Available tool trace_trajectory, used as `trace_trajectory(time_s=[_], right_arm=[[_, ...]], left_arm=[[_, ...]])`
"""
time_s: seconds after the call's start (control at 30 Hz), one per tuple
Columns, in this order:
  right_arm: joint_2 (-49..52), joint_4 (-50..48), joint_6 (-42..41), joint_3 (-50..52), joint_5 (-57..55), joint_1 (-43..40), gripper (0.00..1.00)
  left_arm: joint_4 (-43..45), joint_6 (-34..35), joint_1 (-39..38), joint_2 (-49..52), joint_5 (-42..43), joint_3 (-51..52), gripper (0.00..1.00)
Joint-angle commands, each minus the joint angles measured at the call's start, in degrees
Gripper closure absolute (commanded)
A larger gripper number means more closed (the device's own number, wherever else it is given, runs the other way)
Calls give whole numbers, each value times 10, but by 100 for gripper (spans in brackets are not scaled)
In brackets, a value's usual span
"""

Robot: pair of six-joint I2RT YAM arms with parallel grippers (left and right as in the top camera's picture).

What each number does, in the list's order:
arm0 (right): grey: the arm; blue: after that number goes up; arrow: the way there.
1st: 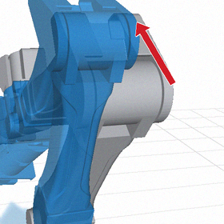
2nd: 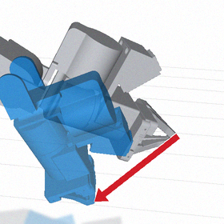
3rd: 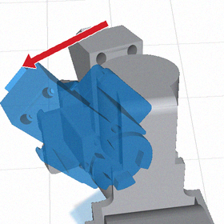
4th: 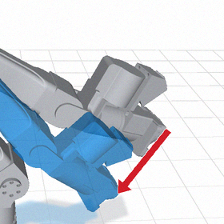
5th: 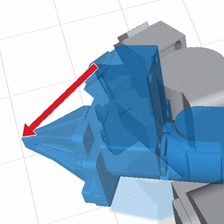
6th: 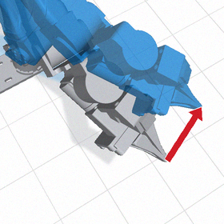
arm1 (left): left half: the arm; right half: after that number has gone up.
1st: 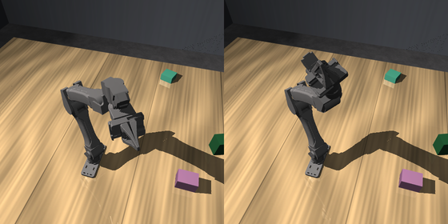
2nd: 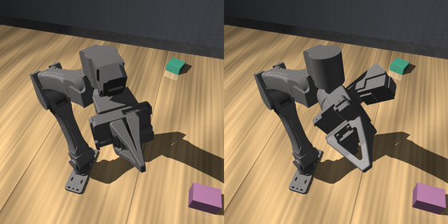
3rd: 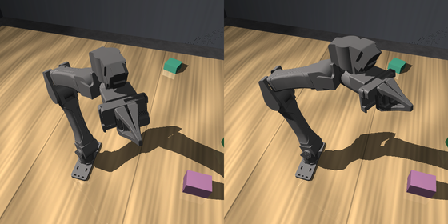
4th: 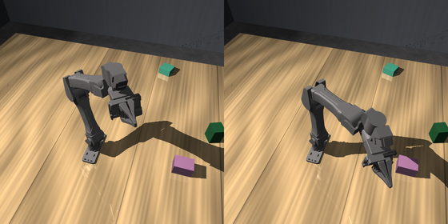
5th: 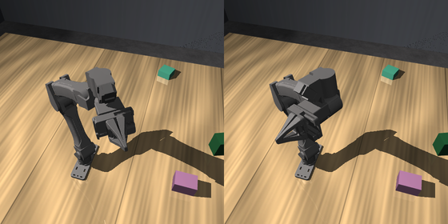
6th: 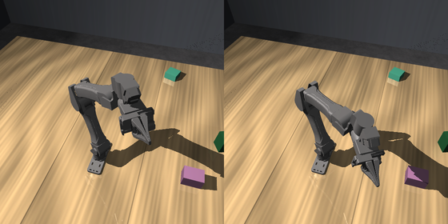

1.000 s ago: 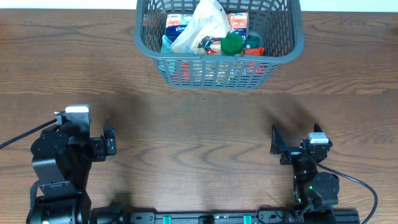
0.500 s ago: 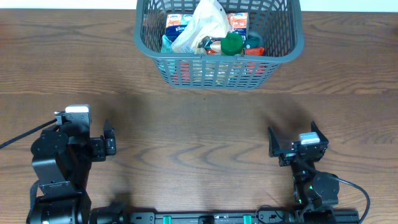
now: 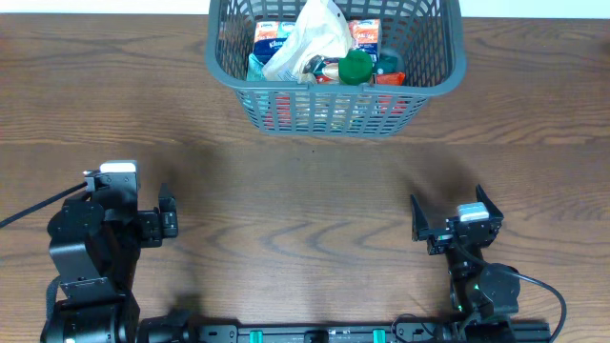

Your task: Pack container

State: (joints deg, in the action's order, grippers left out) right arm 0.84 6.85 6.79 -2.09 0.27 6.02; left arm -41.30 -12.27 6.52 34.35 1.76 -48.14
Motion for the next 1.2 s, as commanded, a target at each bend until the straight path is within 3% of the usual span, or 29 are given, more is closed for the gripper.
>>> trace_trajectory(time_s=[0.0,0.67,0.9,1.07,1.17], right_arm=[[-6,2,5,5,4,-4,1],[-6,2,6,5,4,-4,1],[-6,2,5,5,4,-4,1],[-6,2,5,5,4,-4,1],[-6,2,6,5,4,-4,1]], left_arm=[[2,-7,-2,0,6,0,1],[2,-7,-3,-16,6,0,1],[-102,26,-54,-110,8,13,1],[-91,87,-113,-205,8,74,1],[-39,98,-133,-259,8,129,1]])
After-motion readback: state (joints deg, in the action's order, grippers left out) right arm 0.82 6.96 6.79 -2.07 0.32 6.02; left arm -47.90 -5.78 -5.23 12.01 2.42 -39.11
